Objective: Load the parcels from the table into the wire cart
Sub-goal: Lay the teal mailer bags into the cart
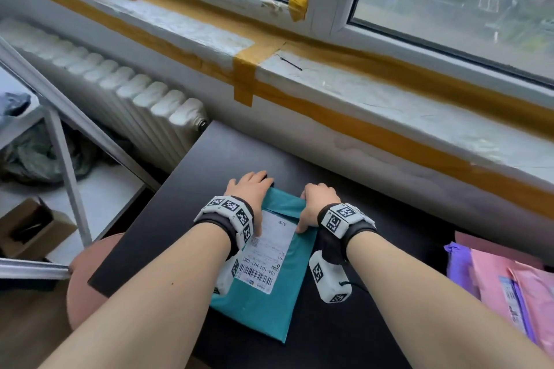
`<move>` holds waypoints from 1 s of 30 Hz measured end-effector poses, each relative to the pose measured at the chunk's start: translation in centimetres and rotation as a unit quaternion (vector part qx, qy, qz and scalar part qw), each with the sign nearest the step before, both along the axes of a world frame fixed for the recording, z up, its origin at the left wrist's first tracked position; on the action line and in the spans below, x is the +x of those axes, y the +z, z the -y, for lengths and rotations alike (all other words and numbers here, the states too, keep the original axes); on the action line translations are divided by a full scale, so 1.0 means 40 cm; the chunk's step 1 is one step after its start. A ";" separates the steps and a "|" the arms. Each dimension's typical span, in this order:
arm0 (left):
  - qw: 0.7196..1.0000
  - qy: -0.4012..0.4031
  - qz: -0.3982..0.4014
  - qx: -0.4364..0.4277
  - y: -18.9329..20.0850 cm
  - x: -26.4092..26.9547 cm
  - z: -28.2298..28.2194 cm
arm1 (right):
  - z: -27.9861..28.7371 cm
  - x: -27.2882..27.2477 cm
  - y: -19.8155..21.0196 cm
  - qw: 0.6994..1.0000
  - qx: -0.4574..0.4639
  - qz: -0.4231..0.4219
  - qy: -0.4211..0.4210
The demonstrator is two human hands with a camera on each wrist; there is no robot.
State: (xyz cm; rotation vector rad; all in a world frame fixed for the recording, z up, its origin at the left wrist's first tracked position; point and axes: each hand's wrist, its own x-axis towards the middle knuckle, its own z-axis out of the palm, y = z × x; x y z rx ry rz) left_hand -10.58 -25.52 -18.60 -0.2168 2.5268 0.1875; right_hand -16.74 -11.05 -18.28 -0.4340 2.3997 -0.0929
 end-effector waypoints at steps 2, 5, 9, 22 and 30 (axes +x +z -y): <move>1.000 -0.007 -0.009 0.000 0.000 0.000 0.002 | 0.001 0.001 0.007 1.000 0.008 0.017 -0.010; 0.999 -0.004 -0.031 0.011 0.009 0.009 0.000 | -0.001 0.004 0.019 1.000 -0.006 0.023 -0.015; 0.999 0.012 -0.031 0.020 0.050 0.019 0.004 | -0.012 0.029 0.055 0.998 -0.052 0.031 -0.018; 0.966 0.123 -0.134 0.184 0.228 0.102 -0.001 | -0.085 0.118 0.225 0.978 -0.136 -0.082 -0.134; 0.883 0.257 -0.272 0.284 0.285 0.172 -0.006 | -0.159 0.276 0.248 0.967 -0.108 -0.085 -0.214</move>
